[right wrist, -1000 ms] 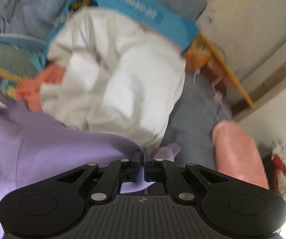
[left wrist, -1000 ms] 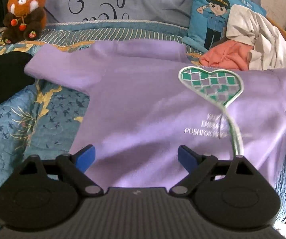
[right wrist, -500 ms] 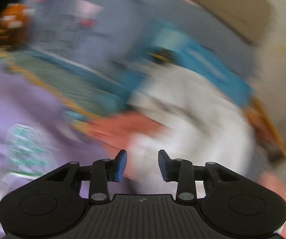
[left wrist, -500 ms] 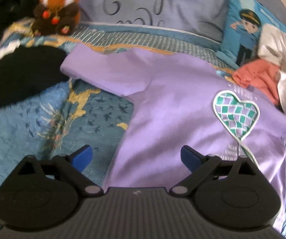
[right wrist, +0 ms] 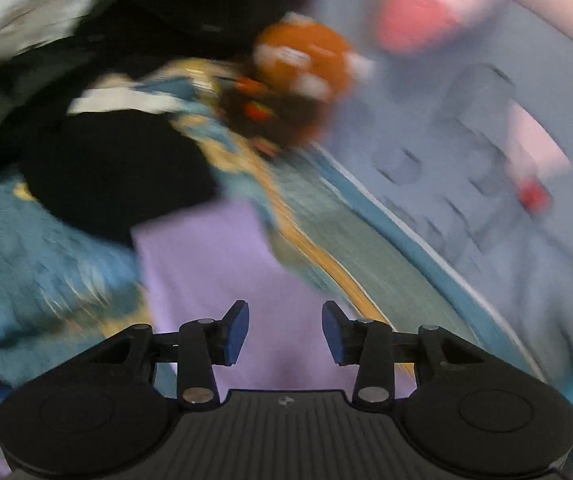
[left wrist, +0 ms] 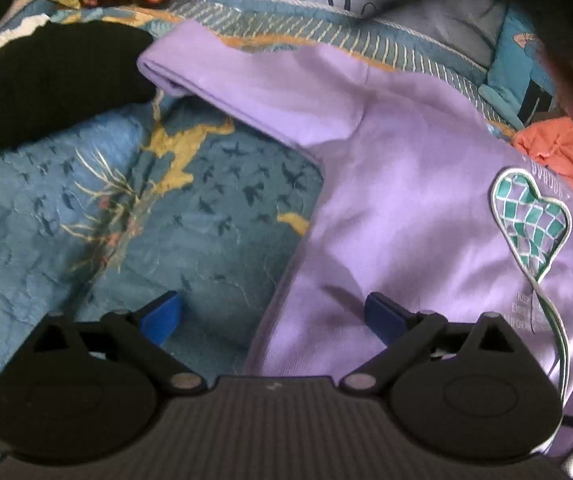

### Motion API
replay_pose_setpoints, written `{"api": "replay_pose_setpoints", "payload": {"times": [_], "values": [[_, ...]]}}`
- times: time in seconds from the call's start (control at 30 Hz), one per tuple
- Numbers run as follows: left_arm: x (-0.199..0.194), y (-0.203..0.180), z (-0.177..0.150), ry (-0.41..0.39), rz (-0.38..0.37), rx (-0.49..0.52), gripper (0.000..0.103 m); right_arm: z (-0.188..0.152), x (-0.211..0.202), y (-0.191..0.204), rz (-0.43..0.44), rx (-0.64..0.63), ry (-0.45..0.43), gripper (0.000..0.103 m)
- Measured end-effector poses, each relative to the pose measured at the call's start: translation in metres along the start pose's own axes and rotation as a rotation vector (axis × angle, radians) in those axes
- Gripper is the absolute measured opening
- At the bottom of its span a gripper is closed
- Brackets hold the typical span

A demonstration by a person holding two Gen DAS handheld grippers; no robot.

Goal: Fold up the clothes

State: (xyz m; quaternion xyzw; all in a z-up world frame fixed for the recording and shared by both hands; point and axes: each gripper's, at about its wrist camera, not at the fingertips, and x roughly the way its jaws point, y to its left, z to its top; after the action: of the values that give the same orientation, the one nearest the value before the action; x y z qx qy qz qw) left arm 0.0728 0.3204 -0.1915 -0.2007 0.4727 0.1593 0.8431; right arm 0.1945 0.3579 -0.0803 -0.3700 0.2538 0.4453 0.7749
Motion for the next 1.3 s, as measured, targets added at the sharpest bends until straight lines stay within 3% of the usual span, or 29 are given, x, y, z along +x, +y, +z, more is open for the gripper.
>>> {"api": "replay_pose_setpoints", "payload": {"times": [0.13, 0.27, 0.3, 0.33, 0.4, 0.53, 0.7, 0.87, 0.93, 1.03, 1.17, 1.3], "values": [[0.000, 0.005, -0.005, 0.009, -0.036, 0.000, 0.102, 0.032, 0.037, 0.066, 0.076, -0.261, 0.025, 0.043], [-0.002, 0.019, -0.007, 0.010, -0.096, -0.056, 0.102, 0.038, 0.079, 0.098, -0.053, -0.425, 0.142, 0.039], [-0.003, 0.023, -0.006, 0.009, -0.112, -0.072, 0.102, 0.039, 0.084, 0.096, -0.072, -0.413, 0.162, 0.014], [-0.003, 0.027, -0.006, 0.009, -0.127, -0.086, 0.102, 0.039, 0.088, 0.094, -0.090, -0.396, 0.178, 0.006], [-0.004, 0.033, -0.006, 0.009, -0.146, -0.111, 0.102, 0.049, 0.082, 0.074, -0.067, -0.233, 0.147, 0.005], [-0.008, 0.047, -0.004, 0.000, -0.188, -0.196, 0.102, 0.083, 0.058, 0.030, -0.101, -0.029, 0.103, 0.005], [-0.025, 0.072, -0.002, -0.069, -0.166, -0.291, 0.102, 0.130, 0.026, -0.002, -0.087, 0.107, 0.030, 0.005], [-0.038, 0.107, -0.001, -0.139, -0.139, -0.415, 0.102, 0.172, -0.015, -0.020, -0.023, 0.262, -0.165, 0.005], [-0.041, 0.117, 0.000, -0.156, -0.122, -0.453, 0.102, 0.184, -0.015, -0.017, 0.015, 0.269, -0.199, 0.005], [-0.046, 0.126, -0.001, -0.173, -0.077, -0.474, 0.102, 0.193, 0.005, 0.003, 0.024, 0.231, -0.183, 0.005], [-0.046, 0.133, -0.001, -0.178, -0.013, -0.488, 0.102, 0.188, 0.048, 0.019, -0.046, 0.250, -0.082, 0.011], [-0.046, 0.144, -0.002, -0.160, 0.015, -0.496, 0.102, 0.171, 0.035, 0.016, -0.074, 0.226, -0.123, 0.030]]}}
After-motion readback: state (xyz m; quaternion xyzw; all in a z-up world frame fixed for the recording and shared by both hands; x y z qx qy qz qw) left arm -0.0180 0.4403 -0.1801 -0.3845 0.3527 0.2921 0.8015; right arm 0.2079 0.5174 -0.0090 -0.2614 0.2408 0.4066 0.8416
